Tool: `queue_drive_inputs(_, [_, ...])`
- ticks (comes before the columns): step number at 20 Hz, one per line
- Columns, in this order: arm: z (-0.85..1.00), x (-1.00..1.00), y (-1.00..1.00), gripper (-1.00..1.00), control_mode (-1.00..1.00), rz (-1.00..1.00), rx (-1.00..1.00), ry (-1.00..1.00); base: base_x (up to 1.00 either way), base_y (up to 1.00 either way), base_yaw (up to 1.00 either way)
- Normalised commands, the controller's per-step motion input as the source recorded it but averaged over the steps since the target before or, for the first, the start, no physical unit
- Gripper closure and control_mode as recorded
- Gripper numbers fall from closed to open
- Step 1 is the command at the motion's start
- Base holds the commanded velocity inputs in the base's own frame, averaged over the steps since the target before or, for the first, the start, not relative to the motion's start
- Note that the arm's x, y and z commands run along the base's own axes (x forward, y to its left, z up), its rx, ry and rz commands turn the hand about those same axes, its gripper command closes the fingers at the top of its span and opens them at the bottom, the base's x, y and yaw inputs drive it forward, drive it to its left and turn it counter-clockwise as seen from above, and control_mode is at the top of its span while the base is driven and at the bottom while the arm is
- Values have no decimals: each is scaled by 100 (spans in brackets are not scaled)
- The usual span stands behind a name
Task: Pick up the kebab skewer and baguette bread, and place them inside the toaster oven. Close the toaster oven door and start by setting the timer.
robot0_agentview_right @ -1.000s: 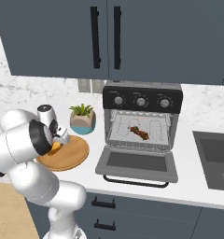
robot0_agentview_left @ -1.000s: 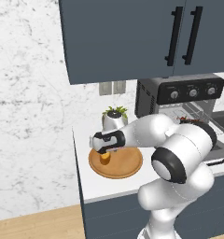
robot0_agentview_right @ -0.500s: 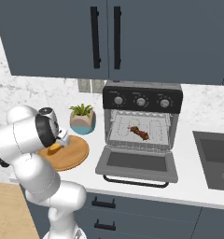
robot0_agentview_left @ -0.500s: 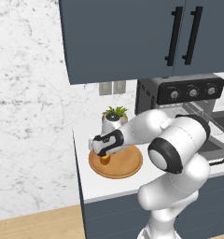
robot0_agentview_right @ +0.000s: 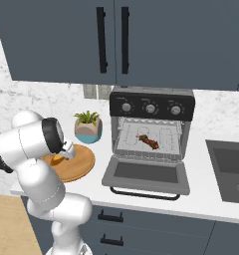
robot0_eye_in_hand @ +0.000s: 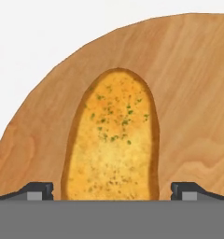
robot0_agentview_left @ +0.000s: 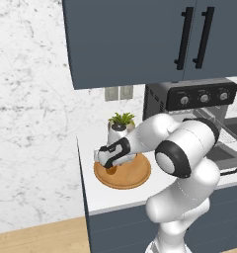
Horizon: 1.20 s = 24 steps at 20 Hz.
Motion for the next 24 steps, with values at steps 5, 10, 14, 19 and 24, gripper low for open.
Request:
queue_drive_inputs(5, [-11, 0, 0, -100, -100, 0, 0, 2, 0, 0, 0])
queue_drive_inputs(10, [-10, 0, 0, -100, -100, 0, 0, 1, 0, 0, 0])
queue_drive_inputs(14, [-24, 0, 0, -100, -100, 0, 0, 0, 0, 0, 0])
queue_drive_inputs(19, [-35, 0, 1, 100, -100, 0, 0, 0, 0, 0, 0])
queue_drive_inputs(24, [-33, 0, 0, 100, -100, 0, 0, 0, 0, 0, 0])
